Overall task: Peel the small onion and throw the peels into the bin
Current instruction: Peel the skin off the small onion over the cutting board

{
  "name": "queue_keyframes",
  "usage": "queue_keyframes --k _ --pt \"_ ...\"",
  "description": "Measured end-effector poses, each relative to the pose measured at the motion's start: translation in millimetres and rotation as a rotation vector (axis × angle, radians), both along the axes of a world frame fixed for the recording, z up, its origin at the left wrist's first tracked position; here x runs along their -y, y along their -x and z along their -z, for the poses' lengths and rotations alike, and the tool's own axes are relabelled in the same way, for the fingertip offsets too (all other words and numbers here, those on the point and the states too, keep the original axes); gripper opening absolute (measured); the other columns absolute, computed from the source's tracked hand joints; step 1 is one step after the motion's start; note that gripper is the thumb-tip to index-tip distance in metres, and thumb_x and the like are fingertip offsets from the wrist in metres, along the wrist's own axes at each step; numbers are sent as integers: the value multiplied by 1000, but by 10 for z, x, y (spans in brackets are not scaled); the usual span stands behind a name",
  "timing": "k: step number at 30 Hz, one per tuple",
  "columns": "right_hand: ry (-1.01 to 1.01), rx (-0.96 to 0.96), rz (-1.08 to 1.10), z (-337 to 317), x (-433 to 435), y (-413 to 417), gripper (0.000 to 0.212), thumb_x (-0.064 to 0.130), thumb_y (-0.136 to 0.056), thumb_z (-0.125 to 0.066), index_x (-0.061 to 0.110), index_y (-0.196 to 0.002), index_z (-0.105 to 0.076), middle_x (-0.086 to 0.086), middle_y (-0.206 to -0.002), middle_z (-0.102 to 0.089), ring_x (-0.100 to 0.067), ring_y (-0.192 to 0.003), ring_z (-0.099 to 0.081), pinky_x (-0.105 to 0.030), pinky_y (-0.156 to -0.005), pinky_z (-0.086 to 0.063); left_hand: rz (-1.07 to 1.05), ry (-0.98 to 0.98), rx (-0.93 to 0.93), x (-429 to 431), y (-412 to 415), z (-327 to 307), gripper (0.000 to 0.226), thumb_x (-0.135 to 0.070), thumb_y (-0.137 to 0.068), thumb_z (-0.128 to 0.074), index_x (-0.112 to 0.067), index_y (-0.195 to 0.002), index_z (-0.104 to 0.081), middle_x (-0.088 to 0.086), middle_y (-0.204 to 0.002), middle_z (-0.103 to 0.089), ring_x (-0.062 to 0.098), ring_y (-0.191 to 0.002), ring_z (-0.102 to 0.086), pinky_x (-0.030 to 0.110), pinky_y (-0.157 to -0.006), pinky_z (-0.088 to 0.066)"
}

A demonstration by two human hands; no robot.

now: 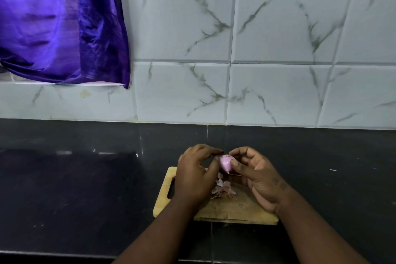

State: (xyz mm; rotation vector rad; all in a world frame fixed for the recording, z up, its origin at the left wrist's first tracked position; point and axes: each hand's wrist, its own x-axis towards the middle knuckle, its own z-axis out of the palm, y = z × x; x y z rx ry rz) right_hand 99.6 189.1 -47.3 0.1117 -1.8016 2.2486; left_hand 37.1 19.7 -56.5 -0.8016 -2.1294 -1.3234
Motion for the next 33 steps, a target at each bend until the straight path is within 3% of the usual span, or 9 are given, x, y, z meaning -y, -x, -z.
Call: queue_keyframes --k 3,6,12,18,21,26,29,33 --pt "-12 -12 23 12 -5 13 27 14 -89 -70 6 -114 -68 -22 -118 -73 -37 -109 -69 -57 -101 -52 57 34 -42 -9 -54 -1 26 -40 -98 -57 -37 -117 -75 -22 -109 -70 1 -107 -61 39 -93 -54" --pt "-65 -21 59 13 -10 11 22 13 -95 -64 8 -116 -72 -18 -117 -75 -37 -114 -69 -54 -102 -54 49 63 -46 -9 -37 12 23 -30 -100 -65 -34 -120 -75 -19 -111 -71 1 -105 -62 38 -90 -56" --pt "-205 -44 63 17 -5 -11 45 9 -78 -83 18 -121 -74 -7 -120 -76 -25 -115 -70 -42 -97 -58 -13 84 -128 -4 -52 18 19 -26 -99 -70 -26 -115 -79 -11 -105 -78 7 -98 -68 33 -85 -58" --pt "-260 -91 87 13 9 -14 38 7 -86 -77 18 -122 -74 -2 -119 -77 -20 -113 -72 -35 -93 -59 -85 151 -235 -61 -67 14 17 -20 -97 -71 -20 -112 -79 -5 -100 -80 12 -90 -72 23 -83 -50" --pt "-268 -117 52 8 31 -28 42 4 -85 -76 15 -125 -71 -2 -120 -77 -18 -114 -71 -27 -88 -59 -128 87 -159 -52 -68 8 13 -23 -99 -68 -22 -109 -77 -8 -98 -77 7 -89 -67 21 -79 -49" --pt "-170 -116 -33 34 34 -8 51 -5 -85 -73 11 -133 -63 -9 -126 -74 -27 -117 -70 -31 -92 -59 -144 19 -5 -42 -30 4 8 -24 -100 -66 -21 -98 -73 -11 -88 -69 7 -82 -61 24 -69 -48" --pt "-139 -146 -30 37 31 -1 42 -4 -85 -71 6 -126 -65 -15 -122 -74 -34 -117 -69 -36 -94 -59 -176 32 61 -31 19 24 11 -27 -101 -64 -21 -98 -73 -10 -89 -70 7 -83 -63 32 -72 -55" --pt "-51 -165 -21 28 3 12 42 3 -85 -69 3 -127 -65 -16 -128 -71 -30 -117 -68 -38 -99 -57 -172 97 100 -20 40 43 15 -29 -98 -65 -25 -99 -79 -10 -91 -73 6 -84 -65 39 -79 -59"
